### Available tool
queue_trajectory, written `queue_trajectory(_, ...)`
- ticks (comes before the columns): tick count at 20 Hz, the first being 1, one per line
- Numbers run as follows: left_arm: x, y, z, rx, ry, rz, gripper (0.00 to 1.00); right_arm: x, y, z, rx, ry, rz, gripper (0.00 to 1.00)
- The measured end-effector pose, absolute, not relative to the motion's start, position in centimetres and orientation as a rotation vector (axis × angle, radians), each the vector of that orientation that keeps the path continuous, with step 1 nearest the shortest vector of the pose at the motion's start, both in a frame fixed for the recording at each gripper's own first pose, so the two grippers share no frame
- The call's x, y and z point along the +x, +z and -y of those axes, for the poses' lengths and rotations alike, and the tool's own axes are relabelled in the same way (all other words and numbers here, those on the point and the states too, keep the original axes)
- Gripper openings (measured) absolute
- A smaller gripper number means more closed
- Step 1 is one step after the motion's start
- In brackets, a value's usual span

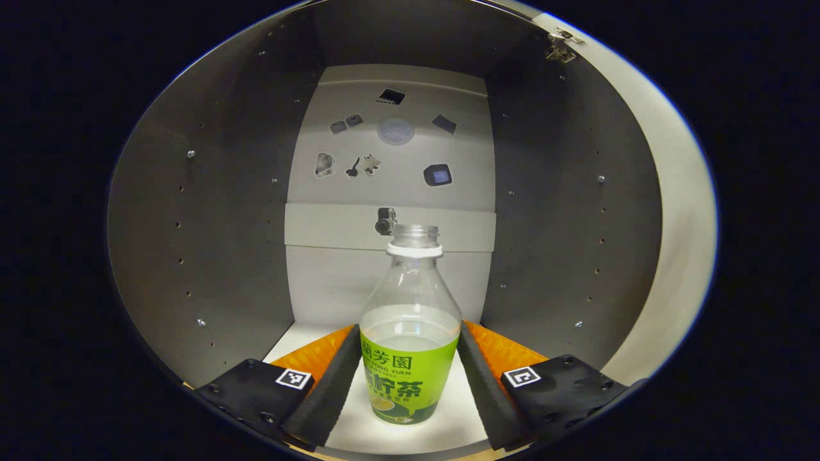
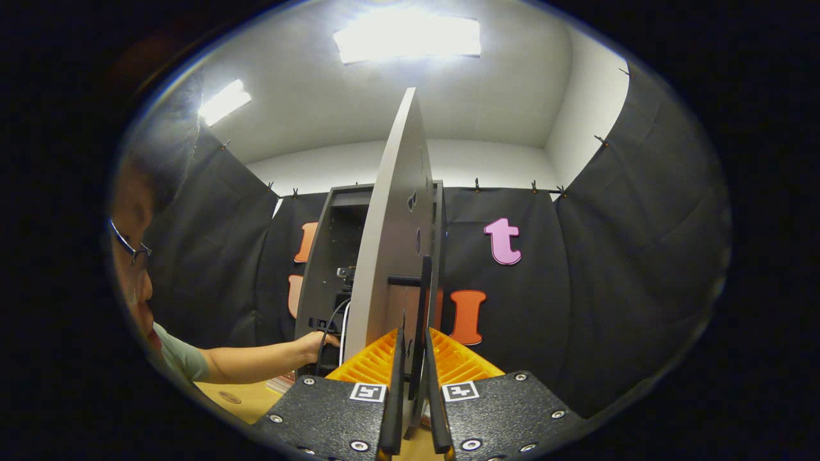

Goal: Open the cabinet door with the right hand, grasp the bottle in the cabinet with the left hand and place it on the coaster, then close the cabinet door with the right hand.

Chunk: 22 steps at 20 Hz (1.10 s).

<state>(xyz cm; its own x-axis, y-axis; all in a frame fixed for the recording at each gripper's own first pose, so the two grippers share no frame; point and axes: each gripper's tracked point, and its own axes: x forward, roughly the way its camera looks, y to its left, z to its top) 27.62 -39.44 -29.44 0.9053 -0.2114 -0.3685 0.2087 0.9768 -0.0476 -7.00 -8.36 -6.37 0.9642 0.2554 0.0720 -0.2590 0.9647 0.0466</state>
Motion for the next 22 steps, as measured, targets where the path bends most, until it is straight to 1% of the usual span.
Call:
queue_trajectory(1,27.6,-29.7,39.3,-0.007,-0.215,-0.387,0.9,-7.1,-6.4,8.5,0.054,0.257,0.065,0.18)
queue_trajectory(2,28.0,-29.8,39.1,-0.007,-0.211,-0.381,0.85,-7.2,-6.5,8.6,0.048,0.253,0.065,0.18)
queue_trajectory(4,27.7,-29.7,38.5,-0.025,-0.213,-0.381,0.83,-7.5,-6.5,8.9,0.041,0.238,0.067,0.18)
queue_trajectory(5,27.3,-29.5,38.3,-0.031,-0.223,-0.387,0.82,-7.6,-6.6,8.9,0.042,0.235,0.067,0.13)
queue_trajectory(6,26.8,-29.3,37.9,-0.039,-0.229,-0.395,0.82,-7.8,-6.7,9.0,0.048,0.234,0.065,0.18)
queue_trajectory(7,26.1,-29.0,37.5,-0.046,-0.239,-0.399,0.81,-8.1,-6.8,9.1,0.05,0.231,0.067,0.18)
queue_trajectory(11,23.2,-26.4,34.9,-0.031,-0.252,-0.364,0.79,-8.2,-6.9,9.1,0.077,0.219,0.063,0.18)
queue_trajectory(12,22.4,-25.7,34.3,-0.026,-0.255,-0.355,0.81,-8.3,-6.9,9.1,0.085,0.215,0.061,0.18)
queue_trajectory(17,18.8,-23.6,31.2,-0.001,-0.267,-0.323,0.82,-8.6,-7.5,8.8,0.102,0.205,0.033,0.19)
queue_trajectory(19,17.3,-23.0,30.0,0.007,-0.272,-0.315,0.82,-8.6,-7.4,8.4,0.1,0.207,0.03,0.22)
queue_trajectory(20,16.6,-22.7,29.2,0.011,-0.271,-0.31,0.81,-8.5,-7.3,8.3,0.096,0.206,0.031,0.23)
queue_trajectory(21,15.9,-22.2,28.5,0.012,-0.268,-0.302,0.8,-8.5,-7.3,8.2,0.094,0.206,0.033,0.27)
queue_trajectory(22,15.1,-22.0,27.7,0.016,-0.266,-0.294,0.81,-8.3,-7.3,8.3,0.088,0.196,0.035,0.25)
